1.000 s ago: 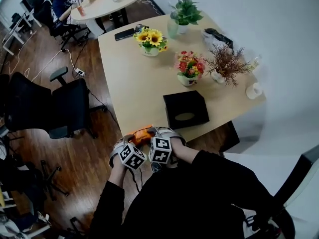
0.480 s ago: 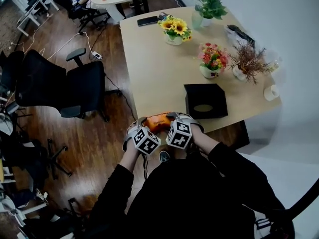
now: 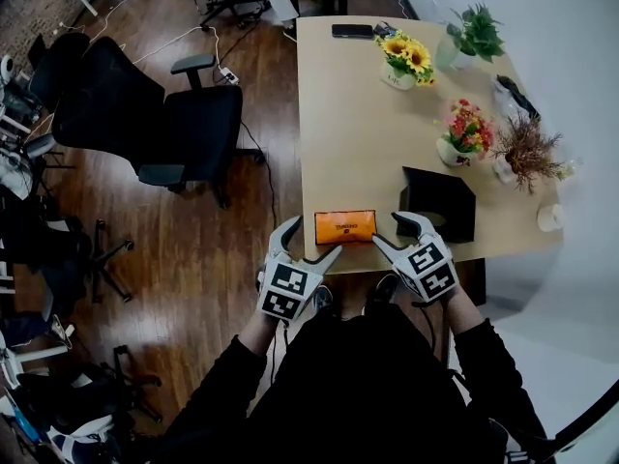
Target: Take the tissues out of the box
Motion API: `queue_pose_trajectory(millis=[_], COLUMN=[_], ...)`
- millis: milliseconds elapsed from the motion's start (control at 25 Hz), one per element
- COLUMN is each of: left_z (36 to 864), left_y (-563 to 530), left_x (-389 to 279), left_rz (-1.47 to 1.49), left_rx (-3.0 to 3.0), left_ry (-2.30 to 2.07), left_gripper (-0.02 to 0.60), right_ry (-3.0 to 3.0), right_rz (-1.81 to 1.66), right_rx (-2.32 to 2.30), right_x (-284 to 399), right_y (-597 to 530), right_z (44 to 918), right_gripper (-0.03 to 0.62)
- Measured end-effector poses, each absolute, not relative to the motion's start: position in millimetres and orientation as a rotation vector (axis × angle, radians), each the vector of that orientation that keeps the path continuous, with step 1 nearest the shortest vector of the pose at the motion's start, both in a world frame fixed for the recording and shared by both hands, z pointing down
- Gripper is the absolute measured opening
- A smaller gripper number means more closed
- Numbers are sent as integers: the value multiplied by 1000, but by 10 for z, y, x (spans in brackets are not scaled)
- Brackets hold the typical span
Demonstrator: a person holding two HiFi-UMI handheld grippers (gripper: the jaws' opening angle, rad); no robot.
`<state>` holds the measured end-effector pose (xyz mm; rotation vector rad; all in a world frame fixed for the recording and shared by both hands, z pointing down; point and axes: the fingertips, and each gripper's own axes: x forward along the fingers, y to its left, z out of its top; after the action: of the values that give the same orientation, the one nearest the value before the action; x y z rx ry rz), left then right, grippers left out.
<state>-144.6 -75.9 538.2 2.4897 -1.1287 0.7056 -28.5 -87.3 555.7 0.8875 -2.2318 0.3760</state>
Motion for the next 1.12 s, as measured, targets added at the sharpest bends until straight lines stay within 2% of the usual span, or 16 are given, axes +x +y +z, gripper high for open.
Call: queue_pose_trajectory(millis=[160,400,600,760,1120], left_z=[4985,4583,4325,4086,4188], left_y=[-568,-284,-271,-293,-253], left_x=[-1465,-1323,-1122,-1031,-760], left_rz=[388,253,187,139,227], left_rx=[2465,2470,2467,2468,2484], left_ry=[-1173,-1197,-1327,-1438,-1439], left_gripper=[374,341,292,228,206], right_ry=[-2339,-2501,-2601,-2631,-2662], right_rz=[525,513,464,473,447], right_rx=[1090,1246,1297,1353,1357], right_x=[-89,111,370,599,873], right_y=[-776,-581,-530,-548,-525], right_z=[5179,4618,4293,4229,4280], right_gripper=[241,193,160,107,28])
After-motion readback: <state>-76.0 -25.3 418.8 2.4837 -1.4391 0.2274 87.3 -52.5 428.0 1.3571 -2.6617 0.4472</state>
